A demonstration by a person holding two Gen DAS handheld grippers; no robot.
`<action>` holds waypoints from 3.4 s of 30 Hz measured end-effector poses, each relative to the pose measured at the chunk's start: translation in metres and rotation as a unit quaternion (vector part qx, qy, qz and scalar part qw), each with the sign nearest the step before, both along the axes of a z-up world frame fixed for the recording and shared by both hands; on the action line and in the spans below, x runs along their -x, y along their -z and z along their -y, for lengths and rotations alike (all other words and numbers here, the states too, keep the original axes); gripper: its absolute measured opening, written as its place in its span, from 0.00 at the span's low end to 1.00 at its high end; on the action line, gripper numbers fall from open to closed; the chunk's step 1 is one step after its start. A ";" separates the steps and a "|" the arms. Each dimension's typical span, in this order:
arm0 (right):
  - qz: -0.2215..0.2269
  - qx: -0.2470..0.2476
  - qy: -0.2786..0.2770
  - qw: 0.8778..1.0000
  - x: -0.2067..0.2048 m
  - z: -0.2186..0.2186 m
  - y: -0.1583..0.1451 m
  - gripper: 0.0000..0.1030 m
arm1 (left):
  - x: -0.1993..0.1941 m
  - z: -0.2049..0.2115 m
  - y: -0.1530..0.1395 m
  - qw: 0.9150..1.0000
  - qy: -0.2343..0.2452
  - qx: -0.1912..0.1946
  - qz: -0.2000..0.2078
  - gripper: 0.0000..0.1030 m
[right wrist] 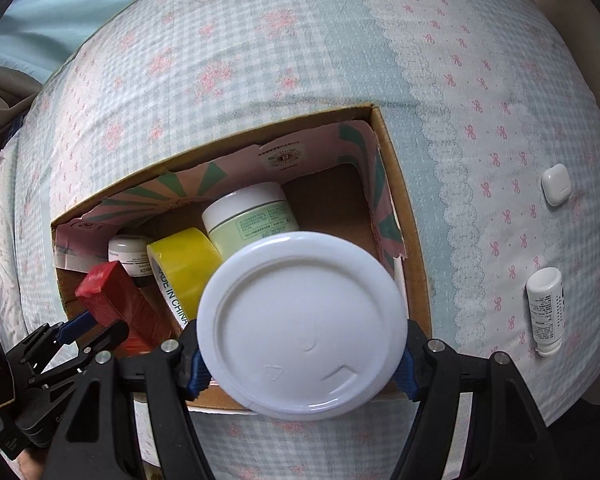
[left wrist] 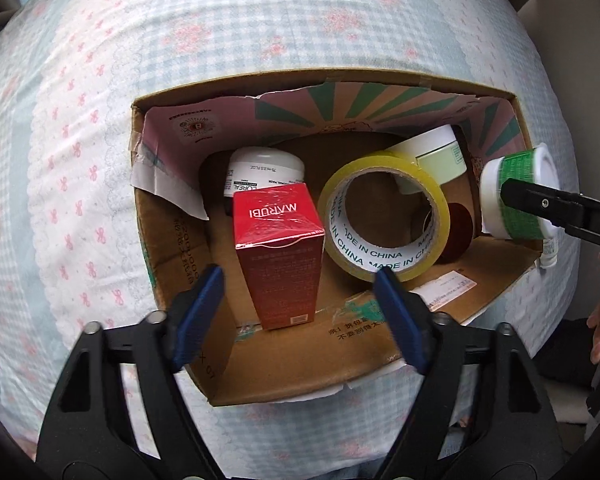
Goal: Organize rigid objects
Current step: 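Lower the red carton into the box with the left tool while the right tool releases the jar inside, then lift both open tools out of the box toward the white bottle and case, then grasp the white pill bottle with the left tool while the right tool grasps the white earbud case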
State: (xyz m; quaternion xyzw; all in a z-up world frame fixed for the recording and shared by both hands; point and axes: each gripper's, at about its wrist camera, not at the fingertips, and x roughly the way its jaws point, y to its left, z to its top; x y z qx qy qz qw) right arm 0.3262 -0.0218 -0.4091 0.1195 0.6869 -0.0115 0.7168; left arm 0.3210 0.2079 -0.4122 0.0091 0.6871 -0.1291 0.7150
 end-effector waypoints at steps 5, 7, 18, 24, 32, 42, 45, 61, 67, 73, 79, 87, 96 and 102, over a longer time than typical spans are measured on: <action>0.037 0.037 -0.017 0.998 0.002 0.000 -0.021 1.00 | 0.012 -0.009 -0.016 1.000 -0.017 0.011 0.014 1.00; 0.035 0.044 -0.027 0.998 0.005 0.000 -0.024 1.00 | 0.018 -0.014 -0.020 1.000 -0.024 0.014 0.015 1.00; 0.053 0.039 -0.023 0.998 0.039 -0.004 -0.053 1.00 | 0.057 -0.032 -0.060 0.998 -0.047 0.026 0.045 1.00; 0.072 0.036 -0.027 0.996 0.060 -0.005 -0.078 1.00 | 0.078 -0.035 -0.086 0.995 -0.058 0.035 0.070 1.00; 0.101 0.033 -0.029 0.994 0.096 -0.005 -0.120 1.00 | 0.107 -0.042 -0.123 0.992 -0.083 0.041 0.091 1.00; 0.161 0.063 -0.025 0.985 0.144 0.017 -0.182 1.00 | 0.138 -0.001 -0.174 0.988 -0.055 0.064 0.130 1.00; 0.173 0.075 -0.026 0.982 0.155 0.033 -0.193 1.00 | 0.150 0.016 -0.184 0.986 -0.057 0.069 0.140 1.00; 0.222 0.055 -0.140 0.963 0.165 0.210 -0.186 1.00 | 0.210 0.177 -0.187 0.976 -0.142 0.040 0.157 1.00; 0.233 0.062 -0.246 0.939 0.138 0.267 -0.174 1.00 | 0.212 0.260 -0.160 0.978 -0.164 0.052 0.116 1.00; 0.229 0.063 -0.340 0.910 0.108 0.302 -0.144 1.00 | 0.197 0.329 -0.120 0.983 -0.158 0.057 0.071 1.00; 0.205 0.071 -0.443 0.870 0.076 0.315 -0.095 1.00 | 0.164 0.370 -0.069 0.985 -0.160 0.050 0.037 1.00; 0.158 0.093 -0.608 0.772 0.035 0.303 0.002 0.92 | 0.122 0.409 0.020 0.983 -0.179 0.049 0.005 0.98; 0.108 0.093 -0.719 0.680 0.015 0.270 0.089 0.77 | 0.100 0.434 0.088 0.976 -0.203 0.065 -0.043 0.84; 0.093 0.079 -0.741 0.660 0.010 0.259 0.107 0.73 | 0.094 0.445 0.102 0.978 -0.192 0.063 -0.051 0.67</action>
